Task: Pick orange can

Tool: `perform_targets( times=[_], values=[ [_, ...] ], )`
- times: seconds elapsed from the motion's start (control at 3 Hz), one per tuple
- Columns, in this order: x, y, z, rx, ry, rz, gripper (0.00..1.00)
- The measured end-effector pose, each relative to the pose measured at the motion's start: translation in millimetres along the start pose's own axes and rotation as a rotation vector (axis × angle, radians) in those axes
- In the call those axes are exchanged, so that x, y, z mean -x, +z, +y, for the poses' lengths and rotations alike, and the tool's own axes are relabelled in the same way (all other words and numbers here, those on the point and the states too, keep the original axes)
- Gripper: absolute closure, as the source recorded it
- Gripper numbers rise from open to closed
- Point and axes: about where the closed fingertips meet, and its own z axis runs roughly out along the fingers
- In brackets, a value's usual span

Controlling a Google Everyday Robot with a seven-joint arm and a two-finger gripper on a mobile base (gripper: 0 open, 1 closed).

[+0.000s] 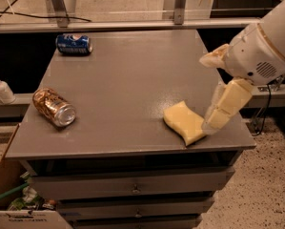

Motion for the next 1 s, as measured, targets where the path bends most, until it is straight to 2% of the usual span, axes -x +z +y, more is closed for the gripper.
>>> perform_targets(
  times=[0.67, 1.0],
  values=[
    [54, 62, -45, -0.026, 0.046, -0.24, 0.0],
    [73, 84, -45, -0.003, 0.063, -0.34, 0.0]
  ],
)
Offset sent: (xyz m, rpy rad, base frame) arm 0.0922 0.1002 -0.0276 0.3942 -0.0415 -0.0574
